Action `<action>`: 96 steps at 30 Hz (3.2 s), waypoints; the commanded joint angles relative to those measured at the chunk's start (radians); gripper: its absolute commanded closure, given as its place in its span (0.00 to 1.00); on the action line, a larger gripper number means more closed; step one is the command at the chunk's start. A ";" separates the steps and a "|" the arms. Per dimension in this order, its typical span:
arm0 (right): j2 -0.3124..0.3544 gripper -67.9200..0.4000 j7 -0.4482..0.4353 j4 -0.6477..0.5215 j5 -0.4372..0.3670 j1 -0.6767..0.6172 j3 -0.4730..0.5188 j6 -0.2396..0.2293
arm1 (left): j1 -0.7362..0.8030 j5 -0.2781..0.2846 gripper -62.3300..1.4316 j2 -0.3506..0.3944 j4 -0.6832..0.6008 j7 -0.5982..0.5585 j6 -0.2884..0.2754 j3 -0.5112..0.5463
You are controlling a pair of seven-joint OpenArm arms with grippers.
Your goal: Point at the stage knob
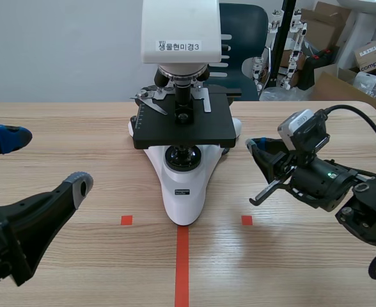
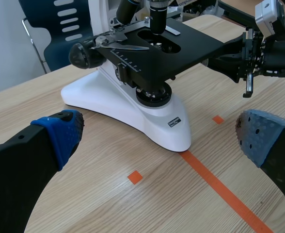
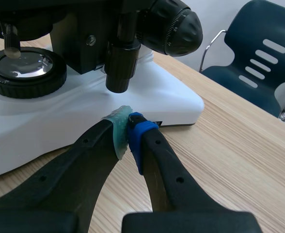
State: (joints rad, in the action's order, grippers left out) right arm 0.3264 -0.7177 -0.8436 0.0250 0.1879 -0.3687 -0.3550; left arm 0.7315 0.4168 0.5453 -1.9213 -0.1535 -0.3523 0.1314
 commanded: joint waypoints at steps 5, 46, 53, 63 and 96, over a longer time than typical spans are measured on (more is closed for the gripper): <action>-0.021 0.98 -0.046 -0.003 0.003 0.027 0.006 0.031 | -0.001 0.010 0.00 -0.010 -0.006 -0.011 -0.002 -0.006; -0.072 0.98 -0.221 0.134 0.080 0.023 0.005 0.101 | -0.001 0.010 0.00 -0.010 -0.006 -0.011 -0.002 -0.006; -0.072 0.98 -0.221 0.134 0.080 0.023 0.005 0.102 | -0.001 0.010 0.00 -0.010 -0.006 -0.011 -0.002 -0.006; -0.072 0.98 -0.221 0.134 0.080 0.023 0.005 0.105 | -0.001 0.010 0.00 -0.010 -0.006 -0.011 -0.002 -0.006; -0.072 0.98 -0.225 0.134 0.077 0.023 0.005 0.105 | -0.001 0.010 0.00 -0.010 -0.006 -0.011 -0.002 -0.006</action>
State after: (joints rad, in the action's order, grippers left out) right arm 0.2497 -0.9203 -0.7010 0.1127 0.1879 -0.3687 -0.2535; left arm 0.7315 0.4168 0.5453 -1.9213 -0.1535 -0.3523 0.1314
